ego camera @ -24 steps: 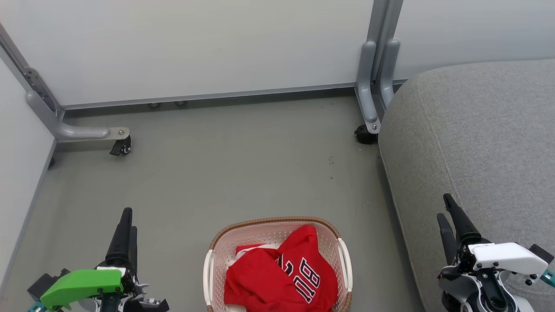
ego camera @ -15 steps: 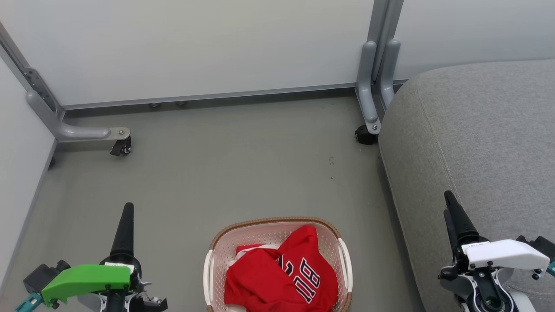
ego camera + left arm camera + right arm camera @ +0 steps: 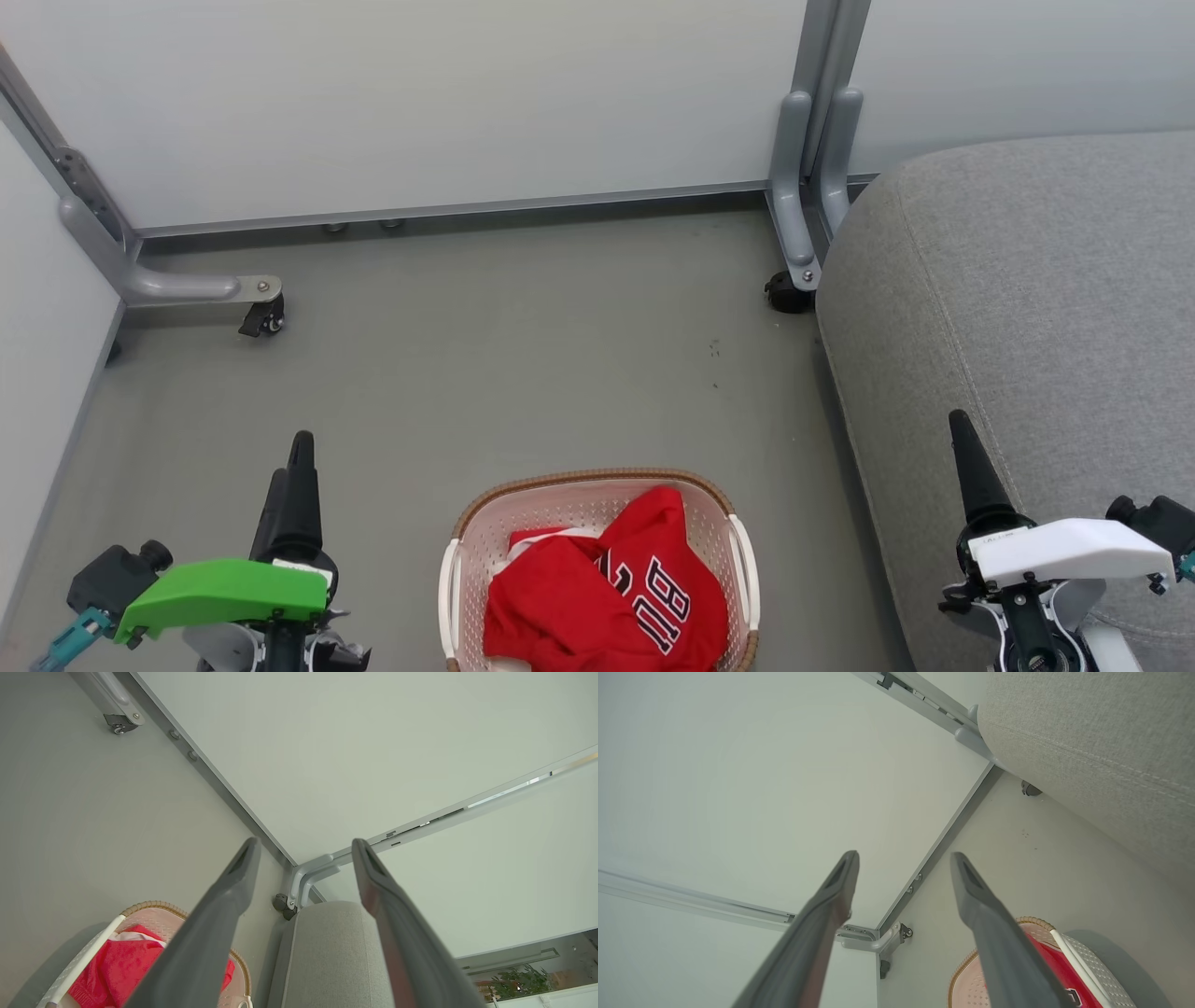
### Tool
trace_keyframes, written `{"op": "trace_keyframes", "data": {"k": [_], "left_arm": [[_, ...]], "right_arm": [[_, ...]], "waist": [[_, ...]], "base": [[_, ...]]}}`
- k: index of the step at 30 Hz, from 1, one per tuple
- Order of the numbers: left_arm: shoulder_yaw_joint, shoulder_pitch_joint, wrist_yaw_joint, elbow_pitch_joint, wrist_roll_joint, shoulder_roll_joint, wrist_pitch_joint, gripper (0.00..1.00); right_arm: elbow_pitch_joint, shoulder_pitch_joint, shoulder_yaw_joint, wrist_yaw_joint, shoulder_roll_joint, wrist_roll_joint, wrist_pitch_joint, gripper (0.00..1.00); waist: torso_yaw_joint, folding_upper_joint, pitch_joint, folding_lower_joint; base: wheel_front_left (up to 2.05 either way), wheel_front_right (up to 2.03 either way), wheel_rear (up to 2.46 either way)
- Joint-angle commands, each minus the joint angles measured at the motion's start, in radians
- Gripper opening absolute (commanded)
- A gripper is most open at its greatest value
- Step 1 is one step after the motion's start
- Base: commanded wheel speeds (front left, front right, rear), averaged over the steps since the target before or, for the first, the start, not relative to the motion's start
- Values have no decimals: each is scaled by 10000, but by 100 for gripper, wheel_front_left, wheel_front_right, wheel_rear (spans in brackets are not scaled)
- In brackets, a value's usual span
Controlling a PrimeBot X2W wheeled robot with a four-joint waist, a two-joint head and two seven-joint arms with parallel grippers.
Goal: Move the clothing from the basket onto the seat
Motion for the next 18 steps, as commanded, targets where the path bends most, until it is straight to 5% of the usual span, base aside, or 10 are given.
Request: {"op": "trace_keyframes", "data": {"k": [1,18], "left_arm": [[-36,-34,84,-189,302,50,-105,100],[-831,63,369,-682,2933,65,-671,100]], "right_arm": [[-205,8,34,5,-41,-346,-124,100],[-519,226,351,6,-59,-2671,-699,100]], "waist": [[0,0,2,0],[17,0,37,0]], "base": [[0,0,0],[0,0,0]]}}
